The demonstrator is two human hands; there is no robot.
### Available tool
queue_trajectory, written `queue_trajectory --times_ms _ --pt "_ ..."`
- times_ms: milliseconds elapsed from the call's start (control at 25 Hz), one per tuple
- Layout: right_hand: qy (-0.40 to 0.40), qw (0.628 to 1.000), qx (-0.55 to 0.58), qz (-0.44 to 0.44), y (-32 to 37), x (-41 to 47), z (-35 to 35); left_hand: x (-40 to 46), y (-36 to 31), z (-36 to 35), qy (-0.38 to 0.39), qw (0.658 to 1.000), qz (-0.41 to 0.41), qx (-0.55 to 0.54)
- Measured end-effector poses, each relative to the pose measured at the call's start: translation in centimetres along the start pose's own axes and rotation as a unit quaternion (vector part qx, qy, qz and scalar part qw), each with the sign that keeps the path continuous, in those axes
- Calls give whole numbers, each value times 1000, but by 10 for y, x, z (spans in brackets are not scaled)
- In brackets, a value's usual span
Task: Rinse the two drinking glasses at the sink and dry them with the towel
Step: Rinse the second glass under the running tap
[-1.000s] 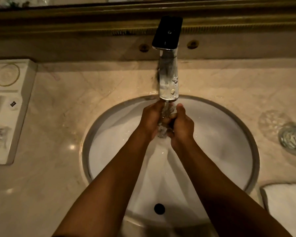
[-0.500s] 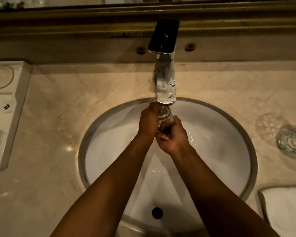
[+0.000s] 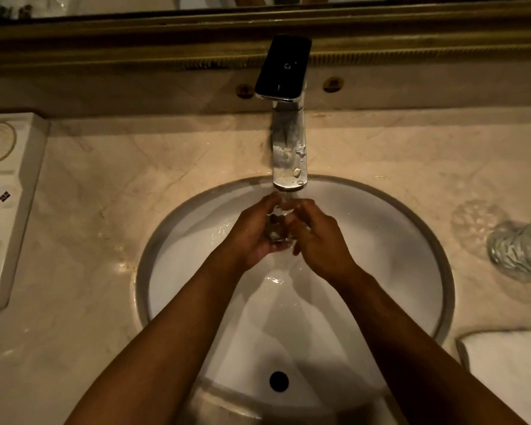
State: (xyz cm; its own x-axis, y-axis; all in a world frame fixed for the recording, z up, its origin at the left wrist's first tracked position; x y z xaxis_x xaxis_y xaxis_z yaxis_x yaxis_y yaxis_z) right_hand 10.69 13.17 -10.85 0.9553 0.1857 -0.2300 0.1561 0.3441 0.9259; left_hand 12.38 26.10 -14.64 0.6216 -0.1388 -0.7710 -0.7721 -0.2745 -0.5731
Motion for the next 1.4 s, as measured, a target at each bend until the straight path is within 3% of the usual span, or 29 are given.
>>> queue_trajectory --times_ms 80,160,240,320,400,520,680,800,880,1040,1200,1320,1400 --pt "56 991 -110 54 3 0 -6 4 7 1 -7 993 39 -111" --pt "43 992 -97 69 6 -2 -8 13 17 3 -19 989 47 -142" --pt "-34 997 -35 68 7 -2 0 18 19 0 -11 986 41 -163" --pt "-136 987 -51 64 5 1 11 20 16 -6 11 983 37 -179" --pt "-189 981 -54 6 -1 7 18 21 14 -10 4 986 36 -162" --pt "-141 984 -3 -112 -15 14 16 17 12 -13 22 985 42 -163" --pt "-69 985 31 -157 -22 11 8 7 9 -6 17 995 11 -98" --pt "-20 953 105 -283 -26 5 1 -4 20 11 -45 998 14 32" --pt "30 928 88 -361 -24 -2 -2 -20 31 19 -61 992 37 105" --pt "147 887 74 -432 -14 -23 -10 -55 45 17 -40 996 61 60" --pt "110 861 197 -455 -7 -38 -8 -77 44 13 -10 999 30 37" --pt "29 867 245 -432 -1 -43 -7 -82 41 18 -50 995 81 0" --pt "16 877 240 -417 10 -51 -9 -91 39 18 -54 990 120 -43"
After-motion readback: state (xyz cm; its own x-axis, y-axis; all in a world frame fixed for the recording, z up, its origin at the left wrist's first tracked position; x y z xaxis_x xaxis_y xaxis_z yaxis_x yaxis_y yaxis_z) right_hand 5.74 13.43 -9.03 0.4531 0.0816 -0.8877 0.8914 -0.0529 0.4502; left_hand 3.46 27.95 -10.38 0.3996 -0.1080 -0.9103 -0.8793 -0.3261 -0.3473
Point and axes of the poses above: each hand's wrist, its own x-axis towards the middle knuckle, its own z-axis out of the back of the hand, y = z × x, the point moved 4 cm from there along x, towards the middle knuckle, and after that the axes turned 1 degree about z, right-handed, at the moved point
